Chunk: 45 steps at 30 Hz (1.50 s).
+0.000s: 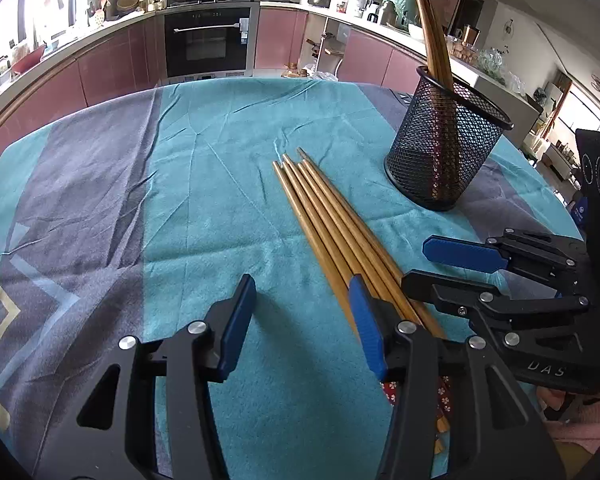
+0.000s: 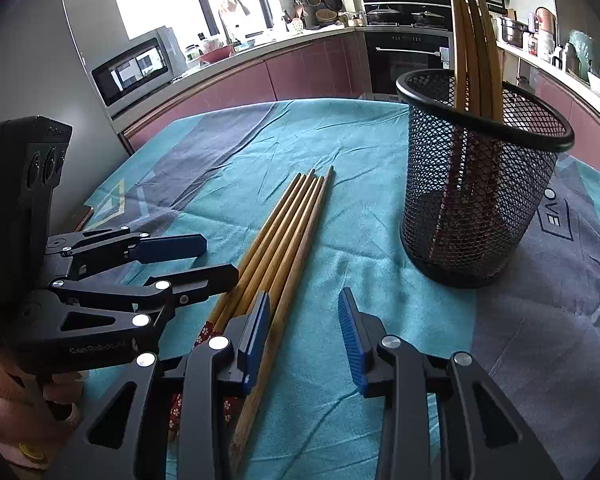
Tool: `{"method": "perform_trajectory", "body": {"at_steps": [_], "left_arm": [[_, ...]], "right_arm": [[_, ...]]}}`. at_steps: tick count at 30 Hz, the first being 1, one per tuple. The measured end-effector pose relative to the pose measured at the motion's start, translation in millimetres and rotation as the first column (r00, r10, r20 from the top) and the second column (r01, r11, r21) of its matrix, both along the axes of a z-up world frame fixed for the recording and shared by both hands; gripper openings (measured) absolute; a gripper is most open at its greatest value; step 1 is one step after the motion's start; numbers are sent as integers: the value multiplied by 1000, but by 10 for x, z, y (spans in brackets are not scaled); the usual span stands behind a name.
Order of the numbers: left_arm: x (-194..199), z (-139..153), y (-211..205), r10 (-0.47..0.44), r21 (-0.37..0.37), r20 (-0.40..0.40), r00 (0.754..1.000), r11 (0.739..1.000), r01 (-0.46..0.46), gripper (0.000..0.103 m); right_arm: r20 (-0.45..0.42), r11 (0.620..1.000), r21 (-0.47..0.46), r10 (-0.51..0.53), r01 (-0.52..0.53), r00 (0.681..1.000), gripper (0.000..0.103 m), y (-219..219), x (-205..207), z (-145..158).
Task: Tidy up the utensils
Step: 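Withdraw both open tools and hover over the remaining chopsticks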
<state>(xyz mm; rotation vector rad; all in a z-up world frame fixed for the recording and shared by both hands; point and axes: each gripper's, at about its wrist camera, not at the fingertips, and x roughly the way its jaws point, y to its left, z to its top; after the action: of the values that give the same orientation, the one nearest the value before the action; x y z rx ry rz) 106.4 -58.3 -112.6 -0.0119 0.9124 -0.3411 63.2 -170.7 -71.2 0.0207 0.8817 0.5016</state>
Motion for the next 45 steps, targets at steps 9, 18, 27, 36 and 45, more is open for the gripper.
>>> {"method": "perform_trajectory", "body": {"at_steps": [9, 18, 27, 36, 45], "left_arm": [[20, -12, -40, -9, 24, 5, 1000, 1000, 9, 49], [6, 4, -89, -22, 72, 20, 1000, 997, 21, 49], [49, -18, -64, -19, 46, 4, 1000, 999, 19, 46], [95, -29, -42, -7, 72, -2, 1000, 997, 7, 33], [200, -32, -45, 7, 69, -7, 1000, 998, -7, 22]], "right_arm": [[-3, 1000, -24, -7, 7, 1000, 33, 27, 7, -25], [-1, 999, -41, -22, 22, 1000, 32, -2, 25, -16], [0, 999, -40, -18, 18, 1000, 32, 6, 57, -2], [4, 998, -56, -14, 14, 1000, 31, 33, 114, 2], [12, 994, -106, 10, -9, 1000, 23, 222, 258, -41]]}}
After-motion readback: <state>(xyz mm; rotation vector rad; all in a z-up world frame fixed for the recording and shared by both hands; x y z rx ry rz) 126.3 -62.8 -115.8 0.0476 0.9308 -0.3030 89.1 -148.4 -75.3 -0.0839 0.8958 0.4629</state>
